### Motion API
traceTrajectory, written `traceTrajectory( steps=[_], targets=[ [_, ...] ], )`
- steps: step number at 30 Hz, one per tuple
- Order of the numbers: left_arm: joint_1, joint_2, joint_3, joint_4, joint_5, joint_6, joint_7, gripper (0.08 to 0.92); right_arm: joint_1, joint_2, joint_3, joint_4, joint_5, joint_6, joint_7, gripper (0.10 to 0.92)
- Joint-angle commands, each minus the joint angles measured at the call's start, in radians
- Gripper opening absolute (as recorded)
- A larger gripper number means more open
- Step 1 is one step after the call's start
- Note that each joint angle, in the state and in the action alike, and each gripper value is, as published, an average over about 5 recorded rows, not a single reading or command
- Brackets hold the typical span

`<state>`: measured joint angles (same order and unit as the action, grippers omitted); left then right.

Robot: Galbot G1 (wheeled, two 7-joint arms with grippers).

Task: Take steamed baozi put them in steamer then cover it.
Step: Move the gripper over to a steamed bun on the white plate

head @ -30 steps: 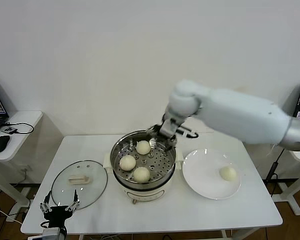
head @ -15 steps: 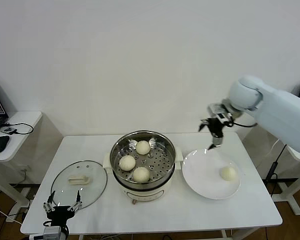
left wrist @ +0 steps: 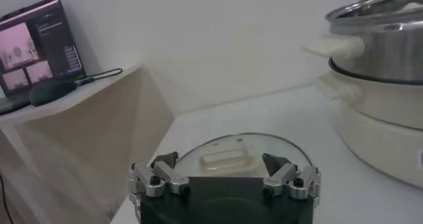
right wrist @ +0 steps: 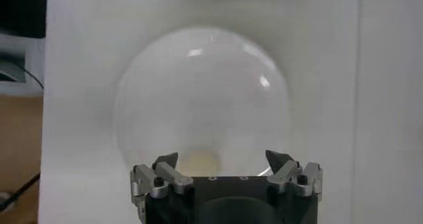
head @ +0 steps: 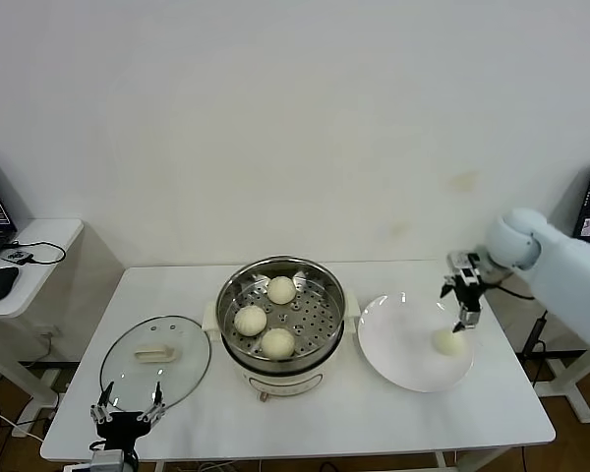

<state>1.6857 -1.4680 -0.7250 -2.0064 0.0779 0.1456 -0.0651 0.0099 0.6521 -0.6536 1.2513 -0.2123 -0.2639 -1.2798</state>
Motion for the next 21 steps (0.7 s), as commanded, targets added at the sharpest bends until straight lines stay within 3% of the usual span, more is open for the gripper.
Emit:
traceTrajectory(
  steps=[1,21],
  targets=[
    [0.001,0.0,-0.002,0.012,0.001,-0.001,0.0,0.823,-0.15,0.082,0.091,-0.163,-0.097,0.015,0.078,0.823],
    [-0.004,-0.008,-0.005,0.042,0.005,-0.006,-0.005,0.823,-0.152,0.164,0.081,-0.253,-0.153,0.025,0.083,0.823]
  ],
)
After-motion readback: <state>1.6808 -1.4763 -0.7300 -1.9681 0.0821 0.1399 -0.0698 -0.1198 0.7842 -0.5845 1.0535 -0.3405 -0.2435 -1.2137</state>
